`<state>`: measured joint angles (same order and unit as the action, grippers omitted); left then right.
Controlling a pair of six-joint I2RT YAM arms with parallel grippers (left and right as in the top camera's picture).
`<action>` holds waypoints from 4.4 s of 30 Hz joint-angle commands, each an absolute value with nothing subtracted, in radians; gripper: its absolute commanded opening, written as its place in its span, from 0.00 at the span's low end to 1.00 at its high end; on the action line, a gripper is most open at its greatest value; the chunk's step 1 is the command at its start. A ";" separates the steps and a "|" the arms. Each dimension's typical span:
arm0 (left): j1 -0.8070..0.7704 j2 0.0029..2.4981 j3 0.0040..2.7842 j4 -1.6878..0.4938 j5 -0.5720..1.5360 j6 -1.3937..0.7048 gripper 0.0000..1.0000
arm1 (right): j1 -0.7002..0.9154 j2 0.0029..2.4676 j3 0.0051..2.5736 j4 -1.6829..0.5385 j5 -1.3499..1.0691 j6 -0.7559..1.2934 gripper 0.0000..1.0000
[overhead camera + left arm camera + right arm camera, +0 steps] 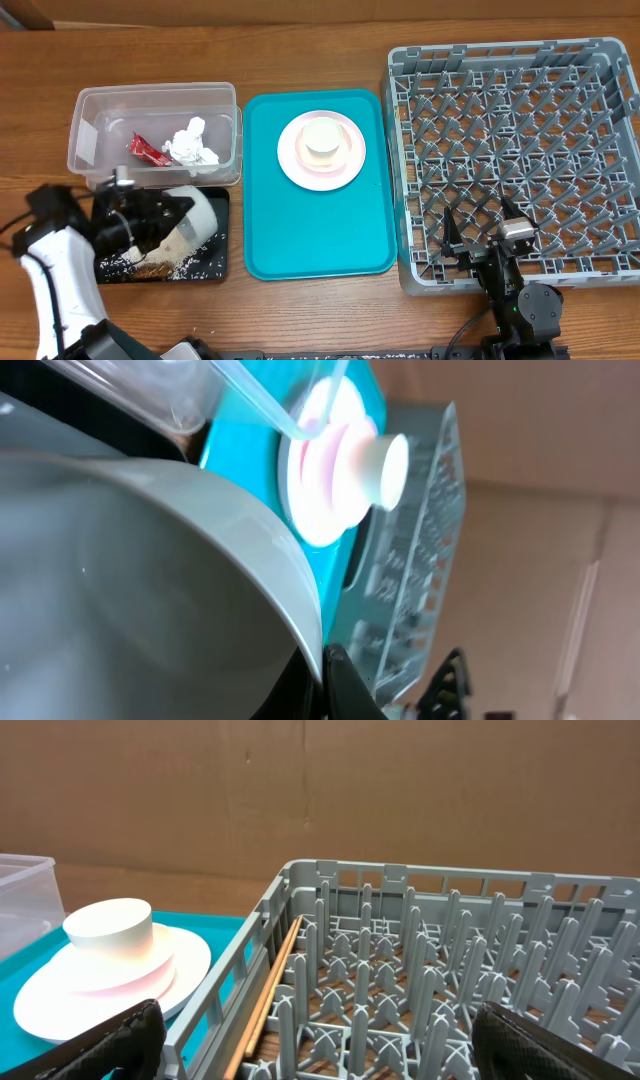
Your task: Sort waste into correct bins and load items into the dishwasher
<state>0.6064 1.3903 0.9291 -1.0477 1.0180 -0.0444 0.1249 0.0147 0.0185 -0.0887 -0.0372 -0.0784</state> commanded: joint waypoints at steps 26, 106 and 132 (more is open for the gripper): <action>-0.580 1.413 1.030 -0.664 0.015 -0.626 0.04 | 0.122 0.003 0.008 -0.081 -0.039 -0.079 1.00; -0.648 1.573 1.030 -0.630 -0.008 -0.606 0.94 | 0.122 0.287 0.594 -0.511 -0.032 0.106 1.00; -0.408 1.583 1.299 -0.703 0.027 -0.583 0.52 | 0.122 1.285 1.193 -1.110 -0.605 0.109 1.00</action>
